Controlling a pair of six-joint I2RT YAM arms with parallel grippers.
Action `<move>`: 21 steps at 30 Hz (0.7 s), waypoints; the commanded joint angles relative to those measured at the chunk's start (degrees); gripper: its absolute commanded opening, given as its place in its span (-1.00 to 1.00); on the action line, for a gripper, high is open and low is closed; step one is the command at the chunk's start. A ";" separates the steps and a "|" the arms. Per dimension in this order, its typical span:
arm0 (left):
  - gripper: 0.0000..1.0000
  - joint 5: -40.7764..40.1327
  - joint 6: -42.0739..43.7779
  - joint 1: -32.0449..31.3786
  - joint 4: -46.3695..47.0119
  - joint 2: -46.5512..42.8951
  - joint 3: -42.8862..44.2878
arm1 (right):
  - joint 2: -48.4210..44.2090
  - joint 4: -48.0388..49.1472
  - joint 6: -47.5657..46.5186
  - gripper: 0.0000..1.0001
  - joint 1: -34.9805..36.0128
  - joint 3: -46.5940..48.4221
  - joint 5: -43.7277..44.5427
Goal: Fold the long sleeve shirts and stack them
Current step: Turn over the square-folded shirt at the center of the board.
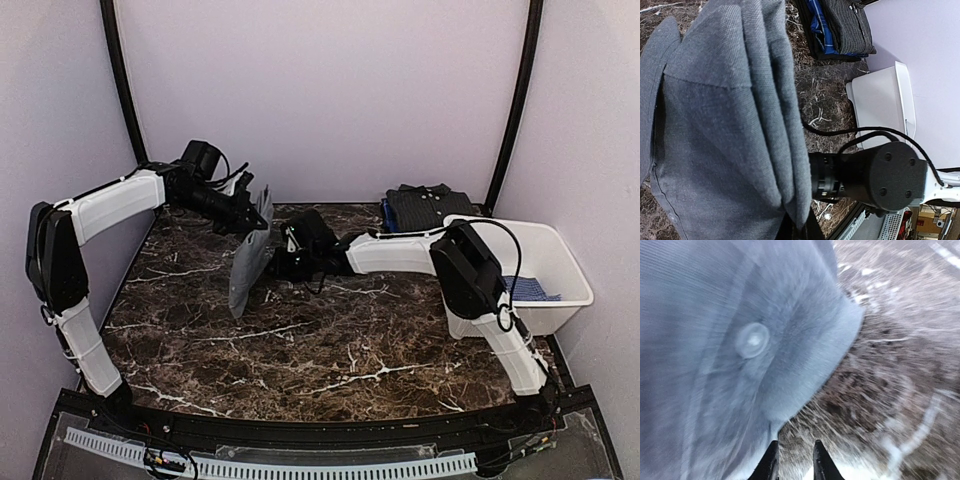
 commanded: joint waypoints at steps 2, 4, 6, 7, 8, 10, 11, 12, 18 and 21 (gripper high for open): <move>-1.00 0.67 0.40 -0.77 2.18 0.32 -1.48 | -12.06 -6.85 -6.54 -0.51 -1.24 -4.21 7.90; -1.00 0.04 -0.55 -2.73 3.51 1.02 -1.91 | -17.29 -8.76 -7.69 -0.48 -2.14 -7.97 10.37; -1.00 -1.18 -2.32 -5.42 5.40 2.07 -2.27 | -24.98 -8.26 -8.35 -0.45 -3.50 -14.30 12.19; -1.00 -2.55 -3.08 -6.67 7.02 2.56 -2.31 | -28.56 -8.14 -8.75 -0.43 -4.25 -17.59 12.95; -1.00 -3.43 -4.99 -9.48 7.92 3.92 -2.34 | -31.71 -8.26 -9.04 -0.40 -4.94 -20.68 14.25; -1.00 -5.87 -8.68 -14.13 11.47 7.06 -2.16 | -38.12 -8.75 -9.53 -0.33 -6.51 -26.64 15.46; -0.93 -6.91 -9.86 -15.78 14.03 8.40 -1.86 | -40.61 -9.28 -9.75 -0.31 -7.24 -29.29 15.86; -0.87 -7.59 -11.67 -19.21 14.50 11.79 0.24 | -42.95 -9.97 -10.11 -0.27 -7.78 -31.45 16.42; -0.01 -14.14 -14.34 -24.44 13.94 18.24 10.22 | -48.65 -14.17 -12.01 -0.05 -8.55 -38.00 17.79; 0.14 -18.28 -12.44 -23.61 10.15 16.91 11.79 | -48.62 -14.24 -11.84 0.00 -8.52 -40.08 16.66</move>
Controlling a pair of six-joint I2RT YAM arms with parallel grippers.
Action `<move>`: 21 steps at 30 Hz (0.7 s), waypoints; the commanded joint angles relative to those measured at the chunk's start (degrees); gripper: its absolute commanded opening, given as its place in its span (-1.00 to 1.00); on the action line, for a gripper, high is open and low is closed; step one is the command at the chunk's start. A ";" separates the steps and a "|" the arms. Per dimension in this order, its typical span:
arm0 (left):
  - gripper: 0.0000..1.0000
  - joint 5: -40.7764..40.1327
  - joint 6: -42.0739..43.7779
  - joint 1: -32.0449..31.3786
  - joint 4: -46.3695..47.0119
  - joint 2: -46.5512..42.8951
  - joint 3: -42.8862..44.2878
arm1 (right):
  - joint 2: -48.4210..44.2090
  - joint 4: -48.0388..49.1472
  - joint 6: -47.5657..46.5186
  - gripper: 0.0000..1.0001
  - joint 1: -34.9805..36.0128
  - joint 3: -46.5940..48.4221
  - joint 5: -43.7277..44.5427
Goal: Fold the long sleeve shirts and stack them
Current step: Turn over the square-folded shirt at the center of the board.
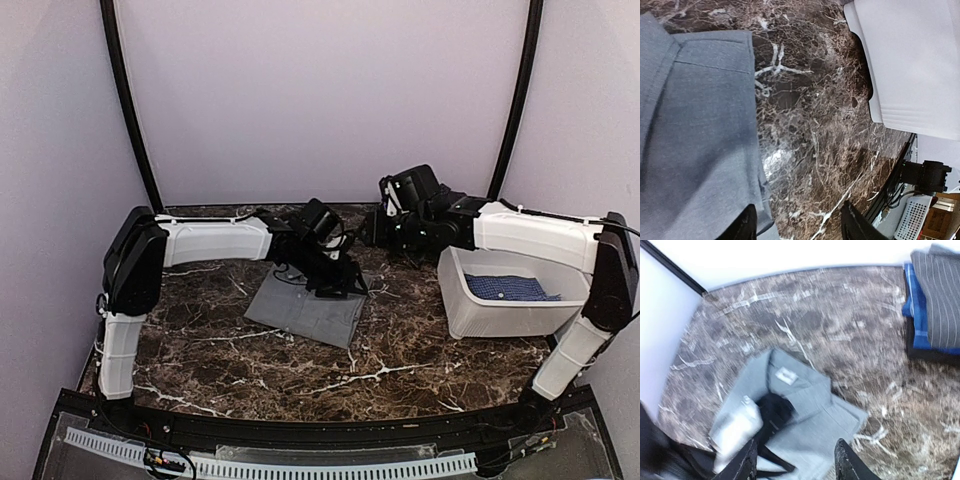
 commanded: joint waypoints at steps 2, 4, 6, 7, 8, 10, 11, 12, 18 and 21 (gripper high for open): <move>0.15 -8.09 0.53 5.01 -2.83 -7.76 2.02 | 0.68 -2.33 -1.02 0.00 0.93 -4.19 -0.42; 0.15 -9.28 1.22 7.16 -2.89 -10.64 -1.55 | 1.51 -2.87 -0.99 0.00 1.90 -4.46 0.15; 0.15 -9.37 2.14 10.01 -2.34 -13.66 -6.16 | 2.66 -4.02 -1.11 0.01 3.08 -4.20 0.84; 0.15 -8.59 2.56 11.16 -1.74 -14.54 -7.65 | 3.27 -4.62 -0.98 0.01 3.64 -4.17 1.10; 0.15 -8.43 3.51 13.18 -1.63 -15.97 -10.57 | 3.83 -5.04 -0.69 0.01 4.15 -4.43 1.53; 0.15 -7.93 5.73 16.13 -1.55 -17.31 -14.10 | 4.77 -5.44 -0.10 0.01 4.98 -5.21 2.32; 0.15 -6.96 6.38 17.04 -1.67 -17.51 -15.13 | 5.21 -5.38 0.32 0.01 5.21 -5.81 2.61; 0.15 -6.39 7.71 18.64 -1.68 -17.83 -17.01 | 5.74 -5.22 0.70 0.00 5.47 -6.30 2.74; 0.15 -5.89 12.95 21.85 -3.19 -16.45 -21.27 | 10.29 -3.53 2.45 -0.08 5.51 -7.28 2.29; 0.15 -5.89 13.49 21.98 -3.13 -15.53 -22.91 | 12.67 -2.02 2.73 -0.09 5.10 -7.24 1.07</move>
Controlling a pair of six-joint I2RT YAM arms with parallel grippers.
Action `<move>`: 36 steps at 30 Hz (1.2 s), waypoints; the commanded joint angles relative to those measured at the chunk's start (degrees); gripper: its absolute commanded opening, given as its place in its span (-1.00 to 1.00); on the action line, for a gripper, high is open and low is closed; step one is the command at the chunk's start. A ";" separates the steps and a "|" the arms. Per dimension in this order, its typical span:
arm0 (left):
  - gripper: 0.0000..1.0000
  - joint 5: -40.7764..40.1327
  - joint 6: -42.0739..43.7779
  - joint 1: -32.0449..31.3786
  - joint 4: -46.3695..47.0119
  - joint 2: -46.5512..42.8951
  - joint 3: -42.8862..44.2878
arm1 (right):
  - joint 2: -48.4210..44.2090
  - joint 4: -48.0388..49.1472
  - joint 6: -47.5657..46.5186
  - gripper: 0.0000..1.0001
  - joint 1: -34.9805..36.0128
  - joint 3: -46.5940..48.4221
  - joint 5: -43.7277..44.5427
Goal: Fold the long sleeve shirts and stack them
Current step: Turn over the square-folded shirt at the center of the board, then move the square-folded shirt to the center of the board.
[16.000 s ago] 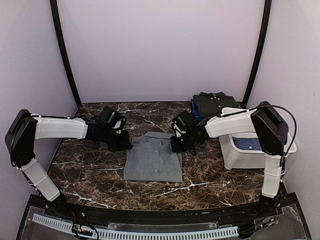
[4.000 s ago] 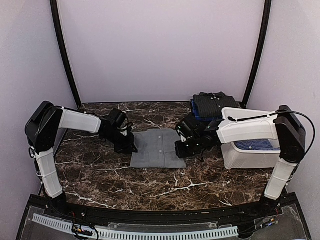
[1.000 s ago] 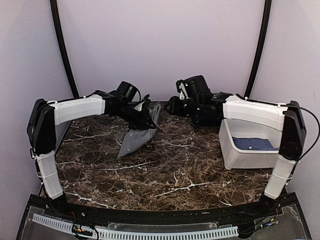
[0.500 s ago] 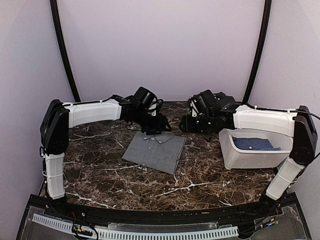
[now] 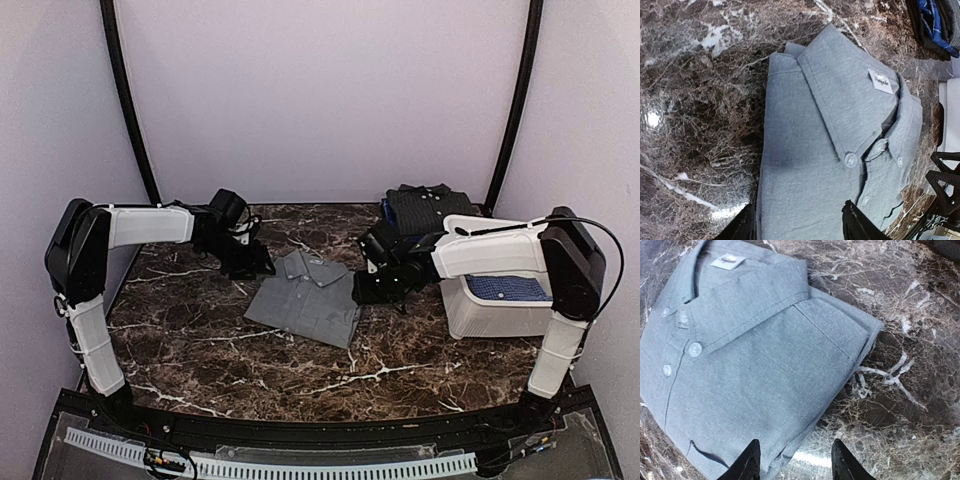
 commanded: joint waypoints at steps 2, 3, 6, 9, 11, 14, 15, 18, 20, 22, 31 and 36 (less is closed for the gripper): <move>0.16 0.59 3.40 0.09 -0.57 0.40 -3.16 | 3.85 3.84 1.56 -0.10 -0.75 -0.49 -1.24; 0.16 0.94 3.33 0.09 0.22 0.45 -3.61 | 4.35 4.40 1.61 -0.10 -0.95 -0.57 -1.51; 0.16 3.02 2.25 0.05 2.27 0.83 -5.52 | 5.64 5.60 1.60 -0.13 -1.63 -0.67 -2.20; 0.15 3.97 1.50 -0.04 3.87 1.46 -6.58 | 6.85 6.04 1.43 -0.16 -2.30 -0.67 -2.44; 0.12 3.55 1.18 -0.19 4.18 1.82 -6.92 | 7.39 6.73 1.32 -0.17 -2.68 -0.89 -2.71; 0.05 3.78 0.39 -0.97 4.83 2.33 -7.18 | 8.31 7.44 1.01 -0.21 -3.24 -0.74 -3.54; -0.03 4.02 0.20 -1.23 4.98 2.42 -7.22 | 8.68 7.41 0.80 -0.23 -3.34 -0.46 -3.53; -0.35 3.77 -0.92 -2.74 4.65 2.25 -7.59 | 9.54 7.21 -0.09 -0.32 -3.53 0.68 -3.56; -0.56 3.27 -1.77 -3.78 4.15 1.22 -8.40 | 10.35 7.20 -0.86 -0.42 -3.54 1.53 -4.00; -0.72 2.29 -2.69 -5.03 3.48 -0.52 -9.62 | 11.19 6.84 -1.75 -0.53 -3.54 2.50 -5.16; -0.92 -3.57 -10.37 -9.75 -0.05 -15.51 -22.18 | 7.95 4.95 -3.77 -0.84 0.80 -0.40 -7.22; -0.80 -4.12 -16.22 -13.30 -1.33 -24.18 -31.16 | 4.22 3.20 -2.08 -0.82 5.60 -4.50 -8.32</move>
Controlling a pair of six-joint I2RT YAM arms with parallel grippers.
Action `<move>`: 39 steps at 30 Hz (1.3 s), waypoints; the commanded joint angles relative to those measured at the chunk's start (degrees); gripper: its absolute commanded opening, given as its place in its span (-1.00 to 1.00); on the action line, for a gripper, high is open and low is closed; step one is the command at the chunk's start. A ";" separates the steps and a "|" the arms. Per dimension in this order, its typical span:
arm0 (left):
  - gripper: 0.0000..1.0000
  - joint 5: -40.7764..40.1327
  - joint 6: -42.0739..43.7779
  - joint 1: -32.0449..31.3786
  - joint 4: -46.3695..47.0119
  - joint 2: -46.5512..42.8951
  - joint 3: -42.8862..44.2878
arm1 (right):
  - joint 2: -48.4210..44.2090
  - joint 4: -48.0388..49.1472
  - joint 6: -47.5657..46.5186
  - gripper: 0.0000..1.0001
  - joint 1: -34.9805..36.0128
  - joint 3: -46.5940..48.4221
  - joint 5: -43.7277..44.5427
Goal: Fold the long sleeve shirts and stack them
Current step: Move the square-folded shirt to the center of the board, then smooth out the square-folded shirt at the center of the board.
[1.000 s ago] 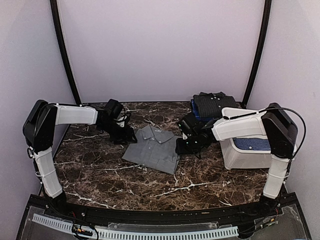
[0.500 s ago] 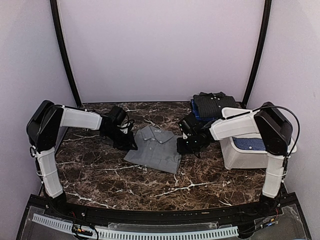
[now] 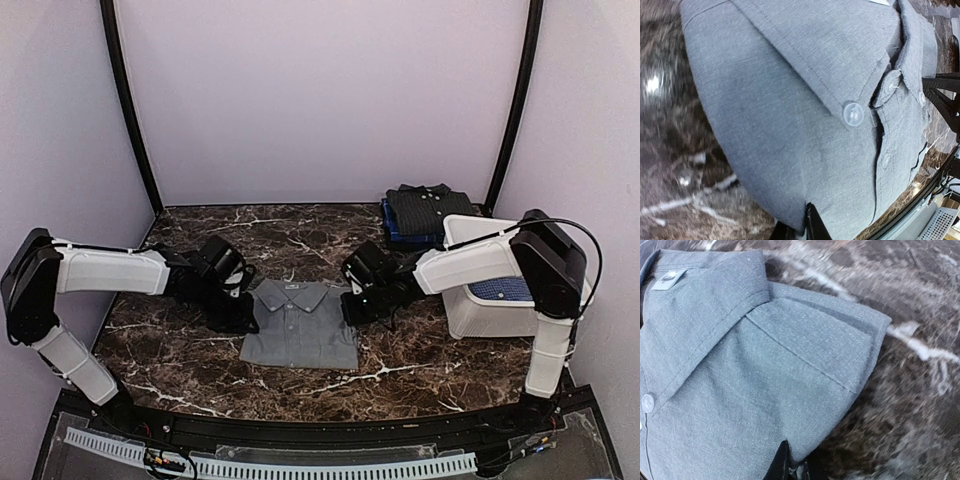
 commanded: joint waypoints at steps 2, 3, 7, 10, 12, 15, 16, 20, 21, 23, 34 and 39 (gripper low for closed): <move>-0.65 -2.09 -6.84 -2.11 -4.01 -8.68 -8.47 | -4.63 -3.65 1.28 -0.68 3.73 -5.05 -2.30; -0.53 -2.43 -6.89 -2.11 -4.27 -9.33 -9.11 | -5.22 -3.95 1.45 -0.60 3.75 -5.52 -1.82; -0.27 -5.76 -6.07 -2.05 -8.77 -11.75 -7.17 | -6.92 -8.74 0.39 -0.34 3.66 -3.00 2.23; -0.25 -10.22 -4.39 -2.04 -12.33 -13.62 -3.03 | -9.09 -12.07 0.25 -0.28 3.65 -0.07 5.19; -0.27 -11.36 -2.89 -2.04 -12.49 -13.52 -0.11 | -9.87 -13.49 0.03 -0.31 3.66 2.51 6.86; -0.34 -8.83 -1.47 -2.04 -9.17 -10.41 3.36 | -8.25 -13.16 -0.82 -0.43 3.66 6.87 7.29; -0.40 -7.13 -1.11 -2.04 -7.88 -9.49 3.74 | -7.03 -12.82 -1.11 -0.48 3.64 8.39 6.62; -0.51 -2.30 0.69 -2.04 -0.73 -1.70 6.84 | -1.21 -11.42 -1.78 -0.56 3.67 14.50 5.69; -0.52 -1.76 1.41 -2.04 1.49 0.97 8.01 | 0.33 -11.13 -1.83 -0.59 3.54 15.55 5.83; -0.55 0.10 2.29 -2.04 4.80 4.95 9.49 | 3.06 -10.45 -1.90 -0.62 3.04 16.66 5.41; -0.62 0.44 2.28 -2.01 11.23 15.46 9.53 | 5.50 -7.53 -0.49 -0.58 -0.03 10.02 4.74; -0.59 -0.72 3.25 -2.04 8.99 12.87 10.50 | 2.28 -12.69 -2.27 -0.34 -0.61 14.51 10.58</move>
